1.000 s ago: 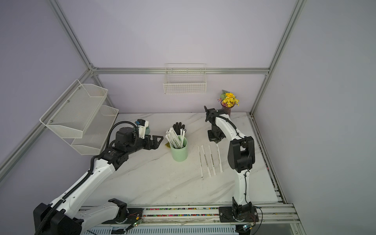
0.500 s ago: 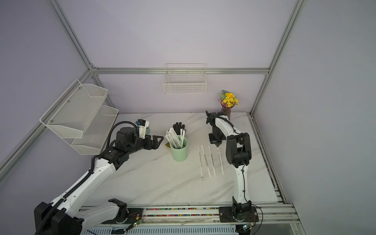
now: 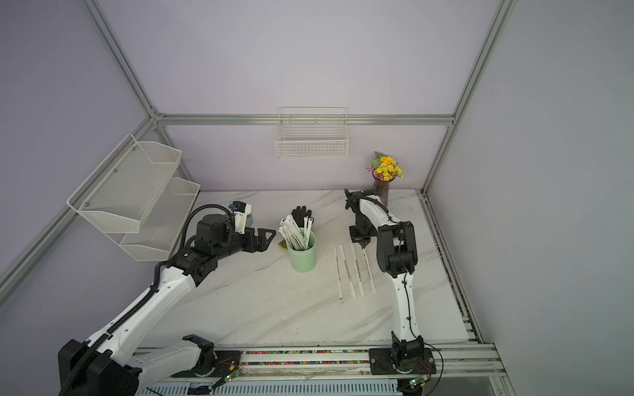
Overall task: Take the straws out of the storage container
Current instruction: Place the straw at the center of the board.
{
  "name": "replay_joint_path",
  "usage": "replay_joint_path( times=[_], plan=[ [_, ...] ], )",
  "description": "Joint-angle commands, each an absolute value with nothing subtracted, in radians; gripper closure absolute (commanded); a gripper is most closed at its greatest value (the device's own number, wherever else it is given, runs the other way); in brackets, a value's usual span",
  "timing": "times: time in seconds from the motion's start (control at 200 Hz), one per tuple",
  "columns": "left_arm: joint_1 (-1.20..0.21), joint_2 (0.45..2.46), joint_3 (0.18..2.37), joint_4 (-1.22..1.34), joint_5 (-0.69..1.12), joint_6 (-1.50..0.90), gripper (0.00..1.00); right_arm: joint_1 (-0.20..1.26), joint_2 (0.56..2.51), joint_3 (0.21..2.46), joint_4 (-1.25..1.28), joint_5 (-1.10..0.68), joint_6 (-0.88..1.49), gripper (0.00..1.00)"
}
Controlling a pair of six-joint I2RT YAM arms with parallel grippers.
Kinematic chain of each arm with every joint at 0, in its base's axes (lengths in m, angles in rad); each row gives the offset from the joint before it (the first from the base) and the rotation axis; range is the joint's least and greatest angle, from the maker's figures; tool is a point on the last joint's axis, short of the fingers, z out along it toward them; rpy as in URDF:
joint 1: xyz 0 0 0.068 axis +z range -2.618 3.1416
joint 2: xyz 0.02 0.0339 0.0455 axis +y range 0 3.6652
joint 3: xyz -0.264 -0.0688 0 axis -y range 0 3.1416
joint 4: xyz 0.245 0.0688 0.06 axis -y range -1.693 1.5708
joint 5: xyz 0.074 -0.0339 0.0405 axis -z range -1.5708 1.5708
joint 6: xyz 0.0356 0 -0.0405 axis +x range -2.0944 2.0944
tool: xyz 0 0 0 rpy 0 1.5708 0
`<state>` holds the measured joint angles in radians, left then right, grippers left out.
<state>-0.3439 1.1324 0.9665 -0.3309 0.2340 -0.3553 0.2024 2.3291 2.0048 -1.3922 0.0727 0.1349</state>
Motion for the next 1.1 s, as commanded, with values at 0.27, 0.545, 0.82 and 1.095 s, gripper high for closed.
replay_joint_path(
  times=[0.27, 0.545, 0.82, 1.095],
  plan=[
    [-0.347, 1.131, 0.973, -0.317, 0.231, -0.339, 0.03, 0.187, 2.364, 2.012, -1.387, 0.059, 0.118, 0.9],
    [-0.348, 1.131, 0.972, -0.318, 0.23, -0.34, 0.03, 0.186, 2.359, 1.995, -1.378, 0.055, 0.12, 0.84],
    [-0.348, 1.125, 0.971, -0.319, 0.227, -0.341, 0.03, 0.185, 2.289, 1.952, -1.33, 0.037, 0.138, 0.81],
    [-0.348, 1.11, 0.966, -0.314, 0.221, -0.345, 0.03, 0.21, 1.88, 1.707, -1.01, -0.14, 0.147, 0.78]
  ],
)
